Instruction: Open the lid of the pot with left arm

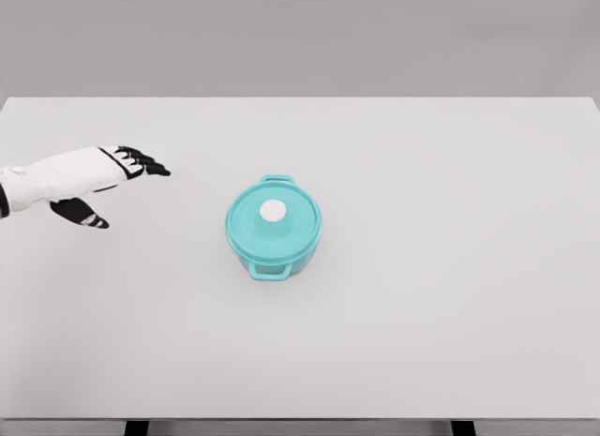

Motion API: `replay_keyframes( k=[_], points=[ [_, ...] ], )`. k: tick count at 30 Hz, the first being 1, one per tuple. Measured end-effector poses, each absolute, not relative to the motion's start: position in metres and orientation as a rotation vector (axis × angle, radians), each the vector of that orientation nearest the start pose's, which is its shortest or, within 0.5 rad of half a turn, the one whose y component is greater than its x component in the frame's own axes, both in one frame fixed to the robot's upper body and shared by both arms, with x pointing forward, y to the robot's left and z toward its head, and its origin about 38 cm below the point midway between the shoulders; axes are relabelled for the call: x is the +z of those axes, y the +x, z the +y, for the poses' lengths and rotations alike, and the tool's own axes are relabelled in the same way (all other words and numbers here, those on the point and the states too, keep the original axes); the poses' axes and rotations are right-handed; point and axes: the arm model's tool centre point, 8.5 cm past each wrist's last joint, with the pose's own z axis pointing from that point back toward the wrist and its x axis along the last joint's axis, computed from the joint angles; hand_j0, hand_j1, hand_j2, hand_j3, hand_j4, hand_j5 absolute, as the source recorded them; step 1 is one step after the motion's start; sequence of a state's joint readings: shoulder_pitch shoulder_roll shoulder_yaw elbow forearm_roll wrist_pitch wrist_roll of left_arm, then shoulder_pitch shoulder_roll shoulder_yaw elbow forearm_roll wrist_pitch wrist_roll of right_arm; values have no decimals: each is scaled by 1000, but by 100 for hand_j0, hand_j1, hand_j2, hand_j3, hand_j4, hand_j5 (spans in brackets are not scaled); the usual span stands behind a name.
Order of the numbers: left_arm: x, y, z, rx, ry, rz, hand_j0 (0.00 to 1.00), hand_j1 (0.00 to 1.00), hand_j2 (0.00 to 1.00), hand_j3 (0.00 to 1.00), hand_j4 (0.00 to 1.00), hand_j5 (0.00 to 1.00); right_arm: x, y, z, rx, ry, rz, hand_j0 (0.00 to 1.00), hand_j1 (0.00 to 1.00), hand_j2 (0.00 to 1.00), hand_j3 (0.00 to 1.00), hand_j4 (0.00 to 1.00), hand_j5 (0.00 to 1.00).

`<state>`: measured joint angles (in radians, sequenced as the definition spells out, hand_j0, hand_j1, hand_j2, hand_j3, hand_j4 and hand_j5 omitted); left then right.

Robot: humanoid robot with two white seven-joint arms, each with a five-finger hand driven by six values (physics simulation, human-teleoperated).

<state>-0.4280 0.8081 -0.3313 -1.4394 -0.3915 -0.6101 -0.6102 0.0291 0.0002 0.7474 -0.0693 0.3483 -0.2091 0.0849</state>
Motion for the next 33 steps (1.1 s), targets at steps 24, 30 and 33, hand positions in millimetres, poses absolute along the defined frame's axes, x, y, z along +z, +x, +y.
replay_keyframes(
  k=[24, 30, 33],
  points=[
    [283, 423, 205, -2371, 152, -1569, 100, 100, 100, 100, 100, 100, -263, -4, -231, 1103, 150, -129, 100, 100, 100, 100, 100, 100],
    [292, 414, 185, -2401, 121, -1636, 100, 100, 100, 100, 100, 100, -263, -4, -231, 1103, 150, -129, 100, 100, 100, 100, 100, 100],
    [286, 415, 173, -2420, 110, -1641, 100, 100, 100, 100, 100, 100, -263, -4, -231, 1103, 150, -129, 100, 100, 100, 100, 100, 100]
  ],
)
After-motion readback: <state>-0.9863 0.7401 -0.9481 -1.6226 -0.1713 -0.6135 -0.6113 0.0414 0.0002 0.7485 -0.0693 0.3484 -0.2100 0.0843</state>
